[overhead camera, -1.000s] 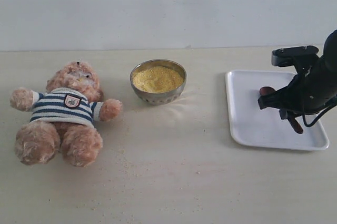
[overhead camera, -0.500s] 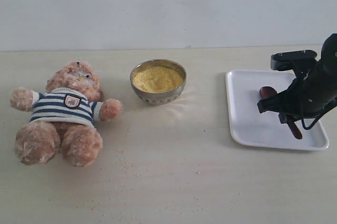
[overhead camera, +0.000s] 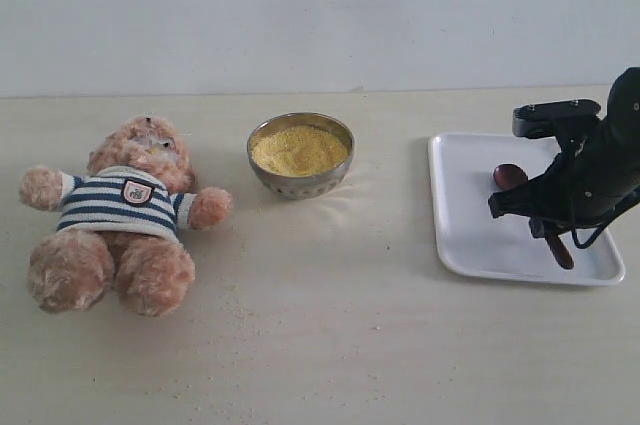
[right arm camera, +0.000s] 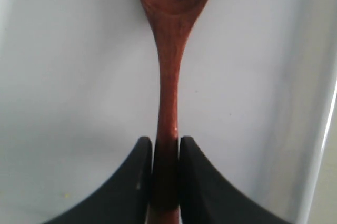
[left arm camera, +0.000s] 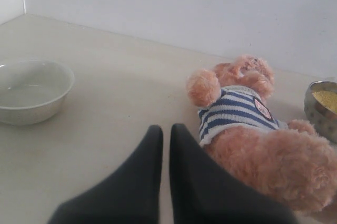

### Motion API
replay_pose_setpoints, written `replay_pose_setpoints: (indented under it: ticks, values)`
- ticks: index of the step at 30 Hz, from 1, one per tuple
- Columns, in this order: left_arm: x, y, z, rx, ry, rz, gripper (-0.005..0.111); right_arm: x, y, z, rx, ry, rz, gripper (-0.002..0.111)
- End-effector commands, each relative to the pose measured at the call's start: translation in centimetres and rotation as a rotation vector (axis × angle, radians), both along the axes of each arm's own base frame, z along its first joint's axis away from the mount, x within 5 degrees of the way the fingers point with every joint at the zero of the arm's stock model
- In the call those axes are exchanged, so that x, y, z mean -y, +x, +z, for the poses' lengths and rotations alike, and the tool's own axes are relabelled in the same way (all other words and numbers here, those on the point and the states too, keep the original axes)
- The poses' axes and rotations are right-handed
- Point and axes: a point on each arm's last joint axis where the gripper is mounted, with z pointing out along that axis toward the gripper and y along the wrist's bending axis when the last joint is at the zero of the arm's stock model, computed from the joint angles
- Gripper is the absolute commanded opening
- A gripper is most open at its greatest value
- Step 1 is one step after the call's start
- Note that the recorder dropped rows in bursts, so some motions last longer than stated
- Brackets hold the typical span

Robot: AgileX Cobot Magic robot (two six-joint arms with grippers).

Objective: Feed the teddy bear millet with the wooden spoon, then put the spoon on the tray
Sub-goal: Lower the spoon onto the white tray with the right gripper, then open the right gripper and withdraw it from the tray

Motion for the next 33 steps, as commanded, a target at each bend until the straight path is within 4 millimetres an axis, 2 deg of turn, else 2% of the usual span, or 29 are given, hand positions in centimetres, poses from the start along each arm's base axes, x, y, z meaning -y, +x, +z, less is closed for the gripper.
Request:
replay_pose_setpoints:
  ticks: [1,11,13,16,18,26,29,31,33]
  values:
    - [0.0,0.0,-0.1,-0.005,0.006,0.000,0.005,0.0,0.1,0.1,0.005,-0.004,0.010,0.019]
    - [0.0,0.0,-0.1,-0.005,0.006,0.000,0.005,0.0,0.0,0.1,-0.002,-0.005,0.010,0.020]
    - [0.0,0.0,-0.1,-0.005,0.006,0.000,0.005,0.1,0.0,0.1,-0.005,-0.005,0.010,0.028]
    - [0.0,0.0,-0.1,-0.005,0.006,0.000,0.005,0.1,0.0,0.1,-0.005,-0.005,0.010,0.048]
    - [0.0,0.0,-0.1,-0.005,0.006,0.000,0.005,0.0,0.0,0.1,-0.002,-0.005,0.010,0.056]
    - [0.0,0.0,-0.1,-0.005,0.006,0.000,0.005,0.0,0.2,0.3,0.013,-0.002,0.008,0.057]
    - [0.0,0.0,-0.1,-0.005,0.006,0.000,0.005,0.0,0.5,1.5,0.041,0.006,0.000,0.057]
    - [0.0,0.0,-0.1,-0.005,0.006,0.000,0.005,-0.1,0.6,3.2,0.065,0.020,-0.020,0.057]
    - [0.0,0.0,-0.1,-0.005,0.006,0.000,0.005,-0.1,0.6,5.8,0.116,0.033,-0.027,0.057]
